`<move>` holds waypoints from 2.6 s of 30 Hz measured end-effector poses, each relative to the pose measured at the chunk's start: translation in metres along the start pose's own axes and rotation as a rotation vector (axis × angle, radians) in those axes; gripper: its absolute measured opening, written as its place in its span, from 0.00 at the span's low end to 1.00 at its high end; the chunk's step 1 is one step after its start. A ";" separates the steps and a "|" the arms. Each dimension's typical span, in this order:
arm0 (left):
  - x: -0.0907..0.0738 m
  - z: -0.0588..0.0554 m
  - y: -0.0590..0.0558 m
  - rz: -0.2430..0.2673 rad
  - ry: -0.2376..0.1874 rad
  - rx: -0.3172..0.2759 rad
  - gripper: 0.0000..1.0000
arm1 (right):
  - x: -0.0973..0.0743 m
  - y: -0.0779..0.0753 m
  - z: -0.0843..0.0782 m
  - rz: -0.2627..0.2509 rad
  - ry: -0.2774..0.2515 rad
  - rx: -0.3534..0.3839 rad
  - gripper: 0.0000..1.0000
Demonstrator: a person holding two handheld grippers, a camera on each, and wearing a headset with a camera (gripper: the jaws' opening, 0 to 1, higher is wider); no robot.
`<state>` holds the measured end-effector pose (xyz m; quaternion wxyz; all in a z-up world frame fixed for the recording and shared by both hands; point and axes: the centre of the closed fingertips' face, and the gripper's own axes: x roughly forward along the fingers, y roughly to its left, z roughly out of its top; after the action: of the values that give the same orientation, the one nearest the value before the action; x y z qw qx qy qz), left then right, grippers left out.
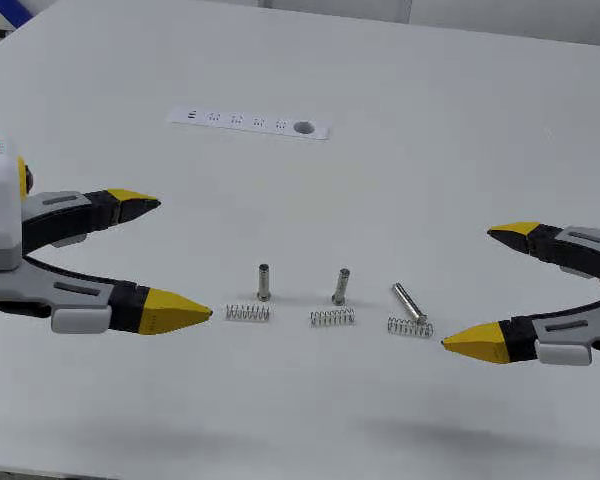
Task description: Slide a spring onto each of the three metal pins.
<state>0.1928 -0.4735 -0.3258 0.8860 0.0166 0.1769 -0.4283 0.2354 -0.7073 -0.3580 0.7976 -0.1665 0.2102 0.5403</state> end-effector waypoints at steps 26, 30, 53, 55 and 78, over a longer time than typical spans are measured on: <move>0.006 -0.022 0.005 -0.004 0.066 -0.052 0.93 | 0.023 -0.003 -0.023 0.029 0.094 0.042 0.83; 0.008 -0.024 0.004 -0.007 0.072 -0.056 0.92 | 0.032 -0.003 -0.027 0.043 0.111 0.049 0.81; 0.014 -0.029 0.005 -0.008 0.090 -0.081 0.86 | 0.062 -0.031 -0.045 -0.013 0.154 0.185 0.61; 0.014 -0.032 0.005 -0.004 0.095 -0.082 0.86 | 0.064 -0.034 -0.046 -0.022 0.154 0.196 0.61; 0.012 -0.038 0.008 0.004 0.114 -0.106 0.86 | 0.098 -0.051 -0.069 -0.089 0.242 0.307 0.29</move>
<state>0.1944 -0.4704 -0.3665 0.8750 -0.0056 0.2496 -0.4148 0.3041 -0.6821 -0.4651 0.8056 -0.1156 0.3769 0.4422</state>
